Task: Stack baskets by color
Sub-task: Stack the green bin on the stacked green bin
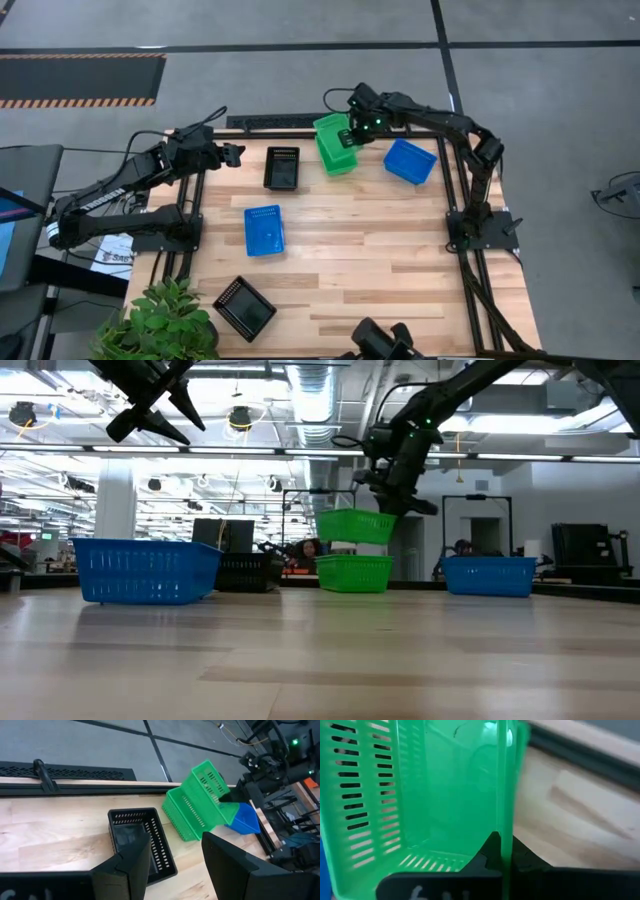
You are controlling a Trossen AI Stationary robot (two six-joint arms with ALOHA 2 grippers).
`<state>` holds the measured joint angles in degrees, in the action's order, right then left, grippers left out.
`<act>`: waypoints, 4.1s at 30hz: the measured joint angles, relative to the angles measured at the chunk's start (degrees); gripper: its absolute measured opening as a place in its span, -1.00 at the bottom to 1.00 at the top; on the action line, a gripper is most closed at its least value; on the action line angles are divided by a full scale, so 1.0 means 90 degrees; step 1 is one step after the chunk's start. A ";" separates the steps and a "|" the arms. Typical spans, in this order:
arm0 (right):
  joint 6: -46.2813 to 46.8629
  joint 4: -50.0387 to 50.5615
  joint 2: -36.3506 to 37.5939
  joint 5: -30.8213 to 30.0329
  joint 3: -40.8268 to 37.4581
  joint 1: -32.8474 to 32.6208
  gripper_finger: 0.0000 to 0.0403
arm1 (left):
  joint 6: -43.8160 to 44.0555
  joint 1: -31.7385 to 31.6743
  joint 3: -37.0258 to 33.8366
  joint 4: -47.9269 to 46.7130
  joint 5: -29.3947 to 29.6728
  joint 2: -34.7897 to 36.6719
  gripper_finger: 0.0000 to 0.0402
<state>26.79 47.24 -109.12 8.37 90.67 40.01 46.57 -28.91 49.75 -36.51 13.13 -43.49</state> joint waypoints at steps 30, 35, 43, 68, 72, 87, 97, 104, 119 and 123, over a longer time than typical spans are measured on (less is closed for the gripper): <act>0.0449 -0.0096 -0.0209 -0.0491 0.0000 -0.0368 -0.96 | 0.0000 -0.0002 -0.0002 0.0000 -0.0003 0.0000 -0.18; 0.0615 -0.0109 -0.0209 -0.0616 0.0000 -0.0406 -0.90 | 0.0000 -0.0001 -0.0002 -0.0002 -0.0005 -0.0001 -0.18; 0.0763 -0.0104 -0.0209 -0.0756 0.0000 -0.0534 -0.91 | -0.0028 -0.0002 -0.0002 -0.0002 -0.0010 -0.0002 -0.18; 0.1039 0.0034 -0.0209 -0.1319 0.0000 -0.0655 -0.85 | -0.0029 -0.0002 -0.0001 -0.0002 -0.0015 -0.0001 -0.18; 0.1039 0.0034 -0.0209 -0.1318 0.0000 -0.0655 -0.77 | -0.0032 -0.0002 -0.0002 -0.0002 -0.0015 -0.0002 -0.18; 0.1019 -0.0027 -0.0209 -0.1291 0.0000 -0.0938 -0.68 | -0.0194 -0.0002 0.0000 -0.0005 -0.0027 -0.0002 -0.18; 0.0996 -0.0112 -0.0209 -0.1286 0.0000 -0.0939 -0.94 | -0.0194 -0.0002 -0.0002 -0.0002 -0.0030 0.0000 -0.18; 0.0971 -0.0114 -0.0209 -0.1254 0.0000 -0.0942 -0.75 | -0.0194 -0.0002 -0.0002 -0.0002 -0.0032 -0.0001 -0.18; 0.0597 -0.0137 -0.0209 -0.1245 0.0000 -0.0939 -0.48 | -0.0194 -0.0001 -0.0002 -0.0002 -0.0035 -0.0002 -0.18; 0.0374 -0.0218 -0.0209 -0.1042 0.0000 -0.0899 -0.26 | -0.0197 -0.0002 -0.0002 -0.0002 -0.0035 -0.0002 -0.18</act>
<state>30.15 45.28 -111.00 -1.00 90.67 31.92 44.80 -28.93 49.74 -36.53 12.82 -43.51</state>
